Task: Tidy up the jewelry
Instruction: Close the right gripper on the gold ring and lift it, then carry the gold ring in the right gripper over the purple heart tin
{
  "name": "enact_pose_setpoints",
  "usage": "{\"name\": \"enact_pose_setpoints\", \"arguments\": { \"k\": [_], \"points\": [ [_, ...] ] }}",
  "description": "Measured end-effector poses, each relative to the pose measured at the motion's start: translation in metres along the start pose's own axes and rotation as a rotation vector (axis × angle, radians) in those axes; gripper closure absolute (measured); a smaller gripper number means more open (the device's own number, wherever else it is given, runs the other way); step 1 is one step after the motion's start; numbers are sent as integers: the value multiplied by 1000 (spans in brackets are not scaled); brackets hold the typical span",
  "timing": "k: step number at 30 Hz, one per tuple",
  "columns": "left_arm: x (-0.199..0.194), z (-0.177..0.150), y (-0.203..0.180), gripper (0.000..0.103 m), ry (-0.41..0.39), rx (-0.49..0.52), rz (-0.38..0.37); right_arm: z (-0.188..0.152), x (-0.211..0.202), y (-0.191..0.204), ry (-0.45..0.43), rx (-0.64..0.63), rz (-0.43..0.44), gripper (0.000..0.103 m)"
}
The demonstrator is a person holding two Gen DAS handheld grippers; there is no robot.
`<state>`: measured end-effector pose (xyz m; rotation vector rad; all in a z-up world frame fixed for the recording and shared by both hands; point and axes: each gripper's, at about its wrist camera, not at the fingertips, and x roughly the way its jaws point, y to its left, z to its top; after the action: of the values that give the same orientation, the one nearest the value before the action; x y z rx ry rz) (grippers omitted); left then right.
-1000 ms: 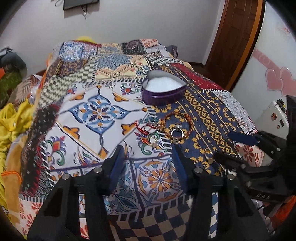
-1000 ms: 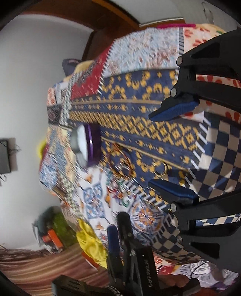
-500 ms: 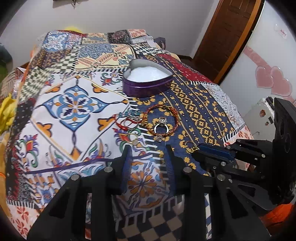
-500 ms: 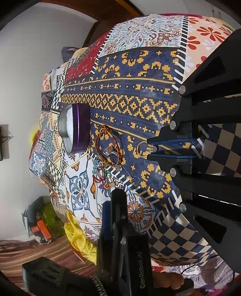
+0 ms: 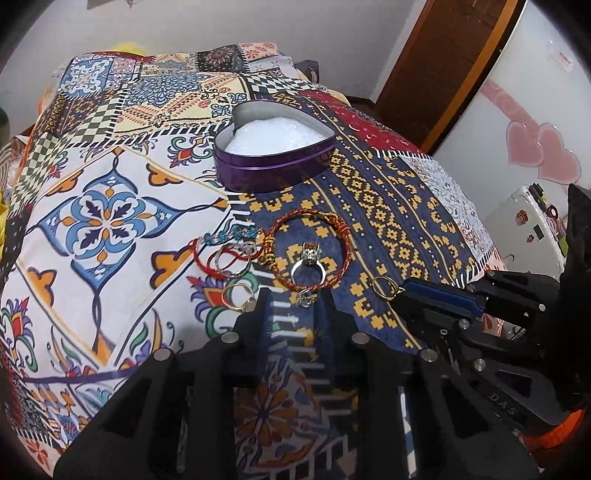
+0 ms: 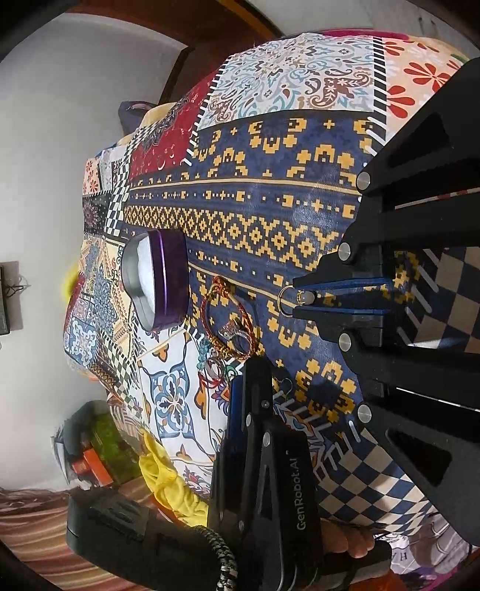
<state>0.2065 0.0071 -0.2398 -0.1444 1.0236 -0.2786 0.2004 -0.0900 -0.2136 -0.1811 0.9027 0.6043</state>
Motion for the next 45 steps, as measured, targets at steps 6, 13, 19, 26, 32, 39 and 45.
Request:
{"name": "enact_pose_setpoints", "arguments": {
  "k": [6, 13, 19, 26, 32, 39, 45],
  "points": [
    [1, 2, -4, 91, -16, 26, 9, 3, 0, -1, -17, -1, 8, 96],
    [-15, 3, -9, 91, -59, 42, 26, 8, -7, 1, -46, -8, 7, 97],
    [-37, 4, -8, 91, -111, 34, 33, 8, -9, -1, -39, 3, 0, 97],
    [-54, 0, -5, 91, -146, 26, 39, 6, -3, -9, 34, 51, -4, 78],
    [-57, -4, -2, 91, -148, 13, 44, 7, 5, -7, 33, 37, 4, 77],
    [-60, -5, 3, 91, -161, -6, 44, 7, 9, -3, 8, 6, -13, 86],
    [-69, 8, 3, 91, -200, 10, 50, 16, -4, -6, -37, 27, -16, 86]
  ]
}}
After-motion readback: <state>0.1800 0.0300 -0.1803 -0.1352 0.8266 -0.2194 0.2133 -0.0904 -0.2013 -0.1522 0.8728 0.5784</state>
